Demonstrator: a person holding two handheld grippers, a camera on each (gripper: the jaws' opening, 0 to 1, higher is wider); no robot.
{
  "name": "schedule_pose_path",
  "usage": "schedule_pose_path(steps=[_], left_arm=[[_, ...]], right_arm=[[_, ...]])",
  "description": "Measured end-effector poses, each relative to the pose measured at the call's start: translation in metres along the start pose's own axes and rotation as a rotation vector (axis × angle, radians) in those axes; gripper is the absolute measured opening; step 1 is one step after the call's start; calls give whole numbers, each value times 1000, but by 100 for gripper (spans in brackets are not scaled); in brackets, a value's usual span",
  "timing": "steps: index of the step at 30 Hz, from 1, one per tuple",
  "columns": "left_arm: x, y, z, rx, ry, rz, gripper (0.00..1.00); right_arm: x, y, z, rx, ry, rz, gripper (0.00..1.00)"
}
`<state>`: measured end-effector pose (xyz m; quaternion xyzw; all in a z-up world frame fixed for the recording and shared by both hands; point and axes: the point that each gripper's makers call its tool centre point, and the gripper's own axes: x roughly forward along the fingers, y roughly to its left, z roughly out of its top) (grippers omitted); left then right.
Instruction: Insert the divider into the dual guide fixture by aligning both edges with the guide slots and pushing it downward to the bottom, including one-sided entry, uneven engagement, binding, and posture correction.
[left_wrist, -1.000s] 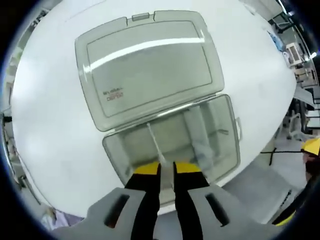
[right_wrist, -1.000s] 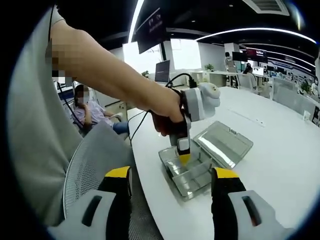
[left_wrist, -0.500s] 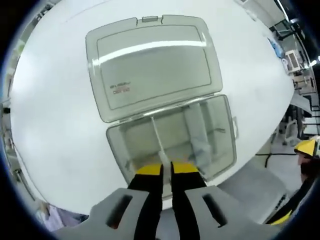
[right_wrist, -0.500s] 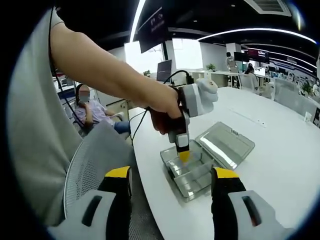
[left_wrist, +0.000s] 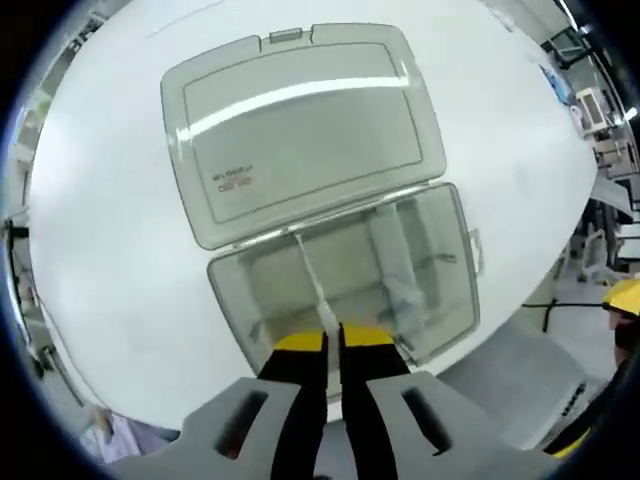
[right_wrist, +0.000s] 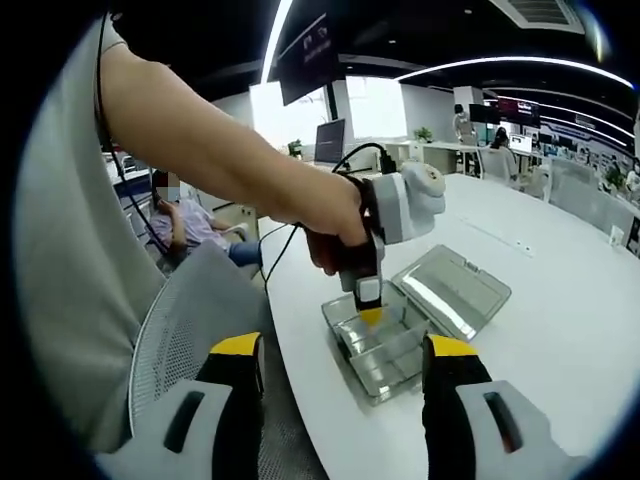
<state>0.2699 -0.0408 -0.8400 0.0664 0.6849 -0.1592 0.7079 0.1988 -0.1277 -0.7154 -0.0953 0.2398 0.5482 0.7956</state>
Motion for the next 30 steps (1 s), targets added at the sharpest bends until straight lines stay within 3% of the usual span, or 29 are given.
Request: schedule_pose_path(steps=[6,11,15,19,23,30], left_arm=[[-2,1,-1,14,-31,-53,3],[-4,5,0,-28,-79,-92,7],[-9,4,4,-74,-127,-164,10],[-18,11,1,-69,-163,-170,13],[-27,9,6,-116,-240,-255,15],[-46,8,5,-139,-361,-345,24]], right_arm=[[-1,0,-1,-1,8,-2,61],[-2,-2,-1,-1,19,-8,61],[-1,-4,1,-2,23,-13,61],[1,-6,1,1,28,-16,62],[3,-7,0,5,39,-19,62],[5,-7,-3,15,55,-26,63]])
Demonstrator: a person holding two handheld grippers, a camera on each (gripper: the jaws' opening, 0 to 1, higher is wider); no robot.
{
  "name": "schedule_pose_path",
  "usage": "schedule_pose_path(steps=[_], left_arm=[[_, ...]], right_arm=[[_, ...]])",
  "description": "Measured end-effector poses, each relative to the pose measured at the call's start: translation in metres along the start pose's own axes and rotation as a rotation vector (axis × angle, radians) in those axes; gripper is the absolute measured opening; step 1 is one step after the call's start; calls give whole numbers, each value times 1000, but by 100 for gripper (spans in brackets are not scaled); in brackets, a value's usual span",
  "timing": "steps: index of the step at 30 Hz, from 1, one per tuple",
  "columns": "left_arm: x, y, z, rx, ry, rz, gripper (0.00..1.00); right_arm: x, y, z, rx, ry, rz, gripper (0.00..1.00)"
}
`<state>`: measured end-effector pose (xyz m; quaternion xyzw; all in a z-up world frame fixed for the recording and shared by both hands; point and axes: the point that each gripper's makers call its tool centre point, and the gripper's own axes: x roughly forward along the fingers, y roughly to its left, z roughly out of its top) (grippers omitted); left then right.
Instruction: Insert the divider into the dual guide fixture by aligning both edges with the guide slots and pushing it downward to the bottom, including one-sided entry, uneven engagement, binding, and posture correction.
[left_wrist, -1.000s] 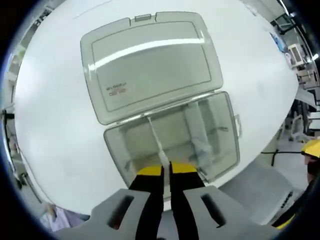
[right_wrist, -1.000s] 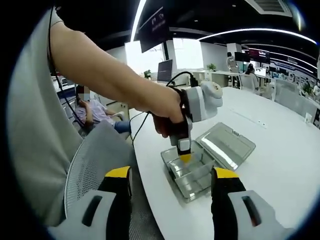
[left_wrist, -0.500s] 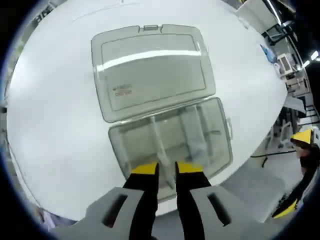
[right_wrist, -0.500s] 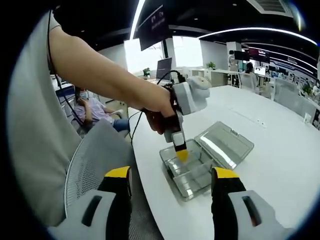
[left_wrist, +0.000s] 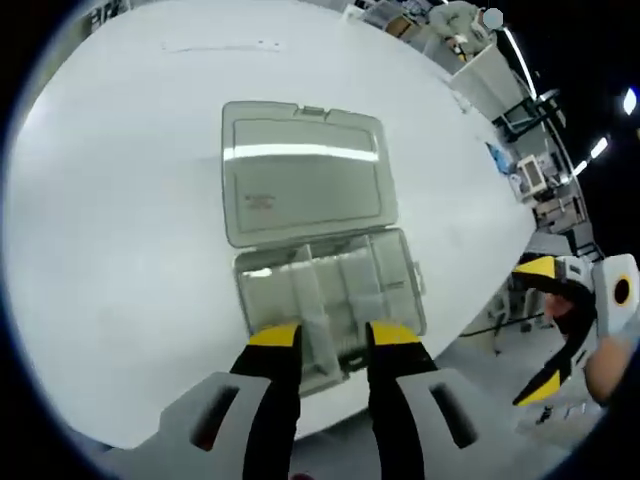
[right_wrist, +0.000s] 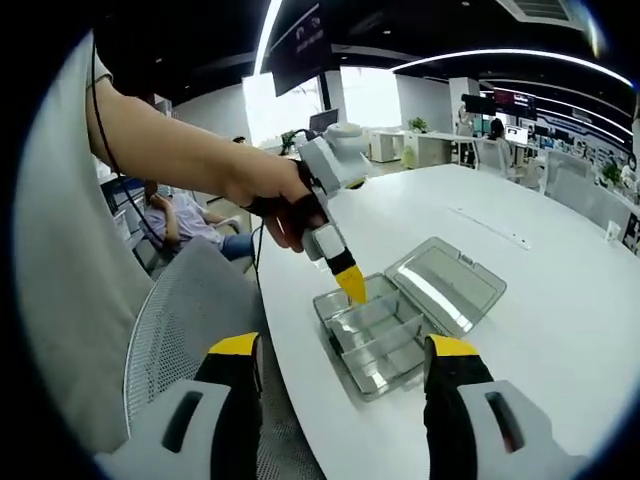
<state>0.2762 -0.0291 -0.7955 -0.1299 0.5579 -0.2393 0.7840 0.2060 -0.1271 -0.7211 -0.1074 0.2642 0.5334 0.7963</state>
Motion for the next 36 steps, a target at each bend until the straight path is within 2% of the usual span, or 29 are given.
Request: schedule_pose_path(steps=[9,13,14,15,22,31,36], left_arm=[[-15,-13,-1,21,-87,-99,31],[-19,-26,-4,39,-126,-174,35],[-20,-32,-4,59,-146,-210,35],[-21,-33,-6,60,-147,-209,36],[-32,-48,-4,146,-252,-276,37],[-44,-54,-11,219,-335,-311,40],[-48,-61,-17,289,-366,-323,42]], right_arm=[[-1,-5,-3,14,21,-22,64],[-5,-9,-7,16,38,-33,64],[-6,-11,-9,20,42,-34,64],[-7,-13,-10,23,42,-37,65],[-18,-25,-23,44,67,-65,65],[-34,-36,-36,43,93,-90,66],[-42,-44,-44,44,104,-105,65]])
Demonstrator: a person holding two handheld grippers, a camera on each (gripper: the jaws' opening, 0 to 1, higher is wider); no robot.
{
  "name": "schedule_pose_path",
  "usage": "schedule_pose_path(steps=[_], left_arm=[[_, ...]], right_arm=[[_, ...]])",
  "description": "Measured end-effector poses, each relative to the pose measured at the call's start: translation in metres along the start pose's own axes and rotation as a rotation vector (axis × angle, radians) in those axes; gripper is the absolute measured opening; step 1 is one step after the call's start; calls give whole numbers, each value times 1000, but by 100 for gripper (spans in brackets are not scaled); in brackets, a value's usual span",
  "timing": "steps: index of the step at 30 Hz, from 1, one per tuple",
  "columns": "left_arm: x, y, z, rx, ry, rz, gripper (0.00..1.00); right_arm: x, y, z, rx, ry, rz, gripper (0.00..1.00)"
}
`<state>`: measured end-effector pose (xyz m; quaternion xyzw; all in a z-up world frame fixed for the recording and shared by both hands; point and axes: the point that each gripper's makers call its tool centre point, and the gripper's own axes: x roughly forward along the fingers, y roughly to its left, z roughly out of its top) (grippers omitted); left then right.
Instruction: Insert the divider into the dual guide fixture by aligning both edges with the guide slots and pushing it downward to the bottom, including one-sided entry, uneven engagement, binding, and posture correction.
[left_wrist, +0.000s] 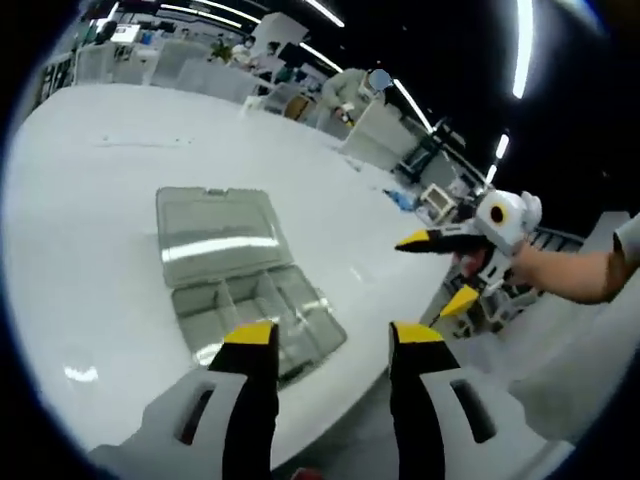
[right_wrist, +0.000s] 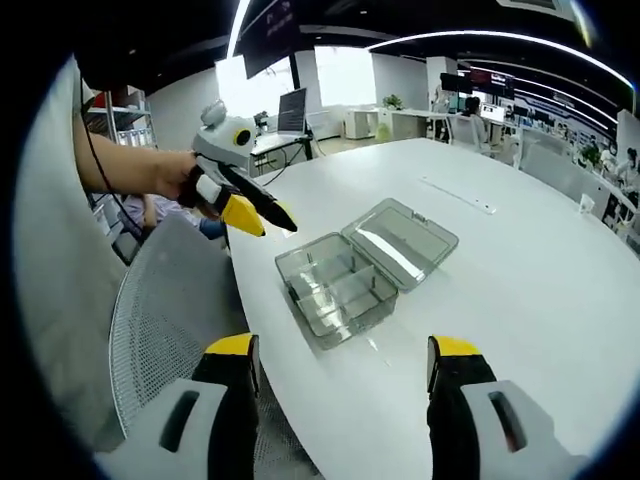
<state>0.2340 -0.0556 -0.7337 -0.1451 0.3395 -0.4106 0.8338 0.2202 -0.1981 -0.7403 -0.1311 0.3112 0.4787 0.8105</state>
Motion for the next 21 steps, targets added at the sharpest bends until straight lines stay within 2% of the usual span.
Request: schedule_pose_path(steps=[6,12,15,21], left_arm=[[-4,-13,8,85,-70,-26,46],[-6,-17,7,159,-72,-21,49],[-8,-19,6,226,-81,-17,54],[-11,-26,7,306,-93,-24,58]], right_arm=[[-8,-13,-9,2,14,-21,65],[-12,-33,-25,3,55,-46,65],[-14,-42,-32,1,74,-53,64],[-12,-55,-45,-35,130,-49,63]])
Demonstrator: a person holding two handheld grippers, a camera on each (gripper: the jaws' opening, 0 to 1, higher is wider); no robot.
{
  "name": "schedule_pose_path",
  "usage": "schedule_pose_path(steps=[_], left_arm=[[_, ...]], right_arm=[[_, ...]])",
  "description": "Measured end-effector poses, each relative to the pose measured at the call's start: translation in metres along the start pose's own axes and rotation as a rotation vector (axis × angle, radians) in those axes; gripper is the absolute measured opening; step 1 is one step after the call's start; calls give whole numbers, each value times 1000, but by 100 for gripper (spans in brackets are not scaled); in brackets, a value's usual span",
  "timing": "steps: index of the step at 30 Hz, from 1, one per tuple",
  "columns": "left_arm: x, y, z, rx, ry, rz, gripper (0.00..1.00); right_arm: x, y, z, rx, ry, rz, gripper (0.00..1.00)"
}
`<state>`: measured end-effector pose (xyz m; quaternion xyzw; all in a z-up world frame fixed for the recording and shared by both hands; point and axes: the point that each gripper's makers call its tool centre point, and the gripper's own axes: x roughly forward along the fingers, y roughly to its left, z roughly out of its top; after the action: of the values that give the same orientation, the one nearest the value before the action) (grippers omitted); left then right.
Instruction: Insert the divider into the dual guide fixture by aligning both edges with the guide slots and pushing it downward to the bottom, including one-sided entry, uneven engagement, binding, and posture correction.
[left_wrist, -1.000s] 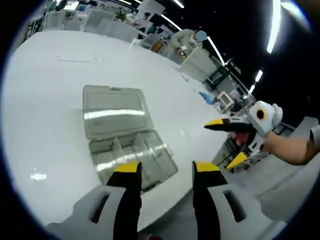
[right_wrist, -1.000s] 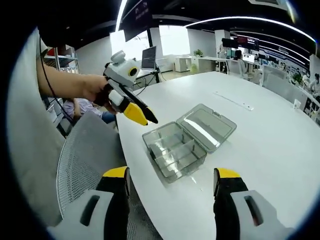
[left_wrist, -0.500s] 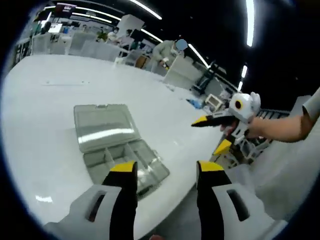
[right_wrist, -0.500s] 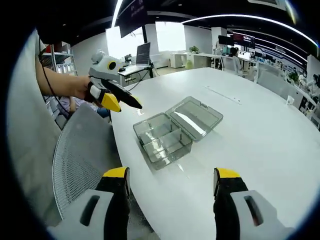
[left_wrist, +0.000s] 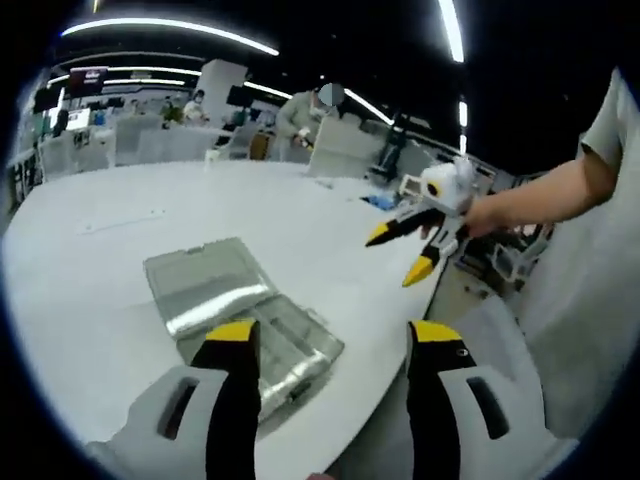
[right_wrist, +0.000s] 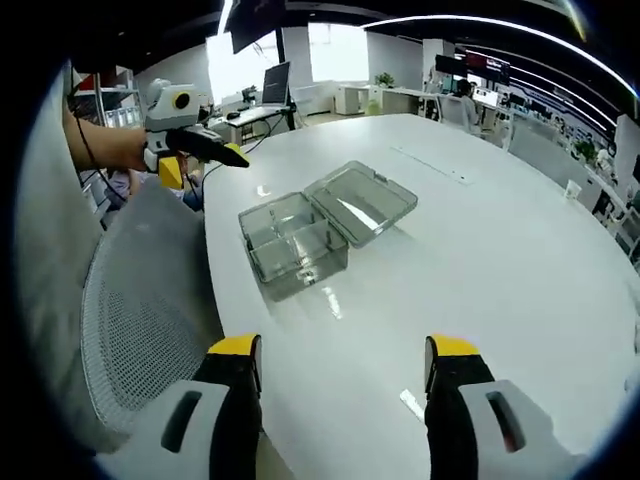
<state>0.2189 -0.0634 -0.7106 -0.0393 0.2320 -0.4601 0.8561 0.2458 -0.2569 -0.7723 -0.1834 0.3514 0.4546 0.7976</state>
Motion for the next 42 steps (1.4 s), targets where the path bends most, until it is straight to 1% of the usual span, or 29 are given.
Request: schedule_pose_path(steps=[2,7,13,18,23,27,29,32,35,38,39,41,42], left_arm=[[0,-1,2,26,-10,-2,59],[-2,-2,1,55,2,-3,60],[-3,-4,0,79,8,1,60],[-4,-2,1,91,11,19,60],[-6,-1,0,87,18,28,60],[-7,2,-4,77,28,38,60],[-7,4,-5,72,28,42,60],[-6,4,-6,68,33,49,59],[-6,4,-7,64,35,52,60],[-5,3,-6,64,40,54,60],[-5,3,-6,65,38,56,60],[-5,3,-5,63,36,58,60],[-4,3,-5,64,38,59,60]], right_arm=[[3,-5,-4,-17,21,4,63],[9,-17,-15,-46,67,18,62],[16,-30,-26,-100,120,33,60],[20,-38,-36,-133,164,49,59],[25,-49,-53,-208,237,70,57],[26,-54,-60,-218,262,82,57],[27,-58,-65,-224,277,90,55],[28,-64,-74,-259,316,105,53],[29,-67,-76,-291,336,118,51],[30,-70,-77,-311,341,127,47],[31,-71,-79,-323,354,136,46],[32,-72,-81,-352,362,149,45],[32,-72,-82,-351,361,152,44]])
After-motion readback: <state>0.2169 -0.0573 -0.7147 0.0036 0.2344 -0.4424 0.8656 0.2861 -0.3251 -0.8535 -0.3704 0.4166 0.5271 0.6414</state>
